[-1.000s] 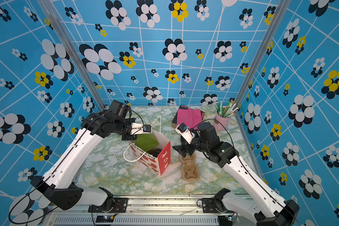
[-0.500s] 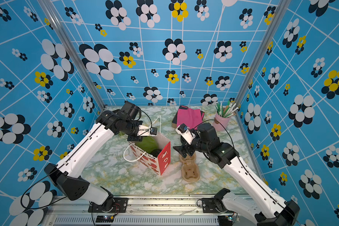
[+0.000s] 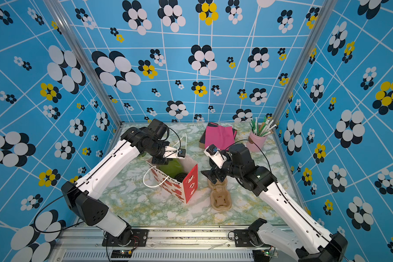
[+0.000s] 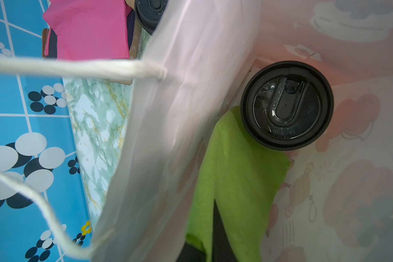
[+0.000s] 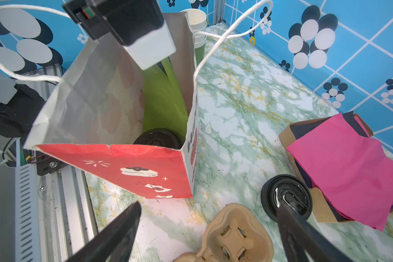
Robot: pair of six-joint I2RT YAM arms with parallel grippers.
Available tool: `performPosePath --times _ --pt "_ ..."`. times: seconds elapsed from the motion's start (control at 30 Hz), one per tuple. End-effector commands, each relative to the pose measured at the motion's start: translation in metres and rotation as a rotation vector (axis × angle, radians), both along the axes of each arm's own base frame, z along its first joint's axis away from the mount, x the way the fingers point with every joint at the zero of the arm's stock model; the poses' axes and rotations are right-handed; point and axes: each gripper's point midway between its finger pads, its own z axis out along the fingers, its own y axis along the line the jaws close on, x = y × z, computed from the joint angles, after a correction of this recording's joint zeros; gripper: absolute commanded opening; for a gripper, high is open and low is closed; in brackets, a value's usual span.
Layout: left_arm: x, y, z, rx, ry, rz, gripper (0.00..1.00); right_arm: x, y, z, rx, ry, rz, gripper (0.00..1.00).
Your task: Pack the takeout coffee
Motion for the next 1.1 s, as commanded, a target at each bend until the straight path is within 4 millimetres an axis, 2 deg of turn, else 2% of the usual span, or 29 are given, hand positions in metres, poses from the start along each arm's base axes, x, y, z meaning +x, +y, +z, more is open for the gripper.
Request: performPosePath --times 0.0,0.27,0.4,0.63,0.73,0.8,0.87,0.93,1.0,1.07 --pt "-0.010 0.000 -0.018 0.030 0.080 0.000 0.00 -0.002 -0.005 -0.003 -0.005 -0.002 -0.016 0.97" --pt "-0.012 -0.002 -0.016 0.026 0.076 0.002 0.00 -0.003 -0.006 -0.004 -0.009 0.004 -0.017 0.97" --pt "-0.013 -0.005 -0.010 0.007 0.070 0.014 0.17 -0.003 -0.005 -0.003 -0.006 0.005 -0.015 0.97" --pt "-0.007 -0.006 0.007 -0.033 0.017 0.045 0.33 -0.004 -0.006 -0.003 -0.011 0.012 -0.014 0.97" --pt "-0.006 -0.009 0.023 -0.083 -0.030 0.054 0.45 -0.005 -0.006 -0.003 -0.012 0.011 -0.014 0.97" --pt "-0.006 -0.012 0.038 -0.129 -0.066 0.054 0.61 -0.005 -0.006 -0.003 -0.010 0.013 -0.012 0.97" --pt "-0.007 -0.015 0.054 -0.183 -0.105 0.050 0.72 -0.005 -0.005 -0.002 -0.009 0.015 -0.010 0.98" --pt "-0.009 -0.017 0.074 -0.247 -0.142 0.048 0.80 -0.005 -0.005 0.000 -0.006 0.010 -0.010 0.98" --pt "-0.013 -0.020 0.099 -0.332 -0.191 0.044 0.94 -0.005 -0.006 0.002 -0.005 0.007 -0.011 0.97" --pt "-0.017 -0.019 0.126 -0.426 -0.247 0.046 1.00 -0.005 -0.006 0.004 -0.005 0.000 -0.014 0.98"
